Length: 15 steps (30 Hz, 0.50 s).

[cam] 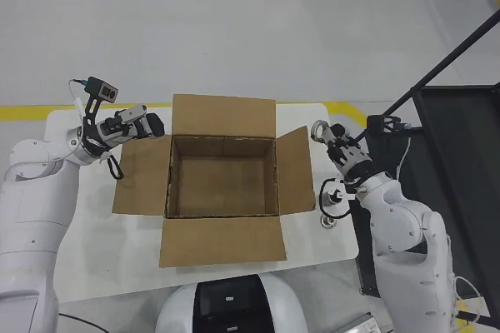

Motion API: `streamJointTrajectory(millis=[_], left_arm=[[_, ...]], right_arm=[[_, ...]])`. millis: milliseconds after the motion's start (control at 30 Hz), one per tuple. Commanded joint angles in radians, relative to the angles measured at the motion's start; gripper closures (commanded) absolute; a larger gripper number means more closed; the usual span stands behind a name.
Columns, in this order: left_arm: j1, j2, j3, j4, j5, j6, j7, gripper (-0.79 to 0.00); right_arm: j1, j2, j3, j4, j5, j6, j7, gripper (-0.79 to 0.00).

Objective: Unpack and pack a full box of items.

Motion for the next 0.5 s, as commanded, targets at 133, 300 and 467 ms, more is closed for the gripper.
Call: streamJointTrajectory(millis=[133, 300, 467], left_arm=[[0.0, 0.0, 0.0, 0.0, 0.0, 0.0, 0.0, -0.785], [0.0, 0.0, 0.0, 0.0, 0.0, 0.0, 0.0, -0.785], [0.0, 0.0, 0.0, 0.0, 0.0, 0.0, 0.0, -0.785]], right_arm=[[-0.091, 0.014, 0.067, 0.067, -0.103, -0.052, 0.036, 0.0], [-0.169, 0.02, 0.039, 0.123, -0.225, -0.095, 0.046, 0.0], [-0.172, 0.023, -0.059, 0.232, -0.419, -0.106, -0.016, 0.0]])
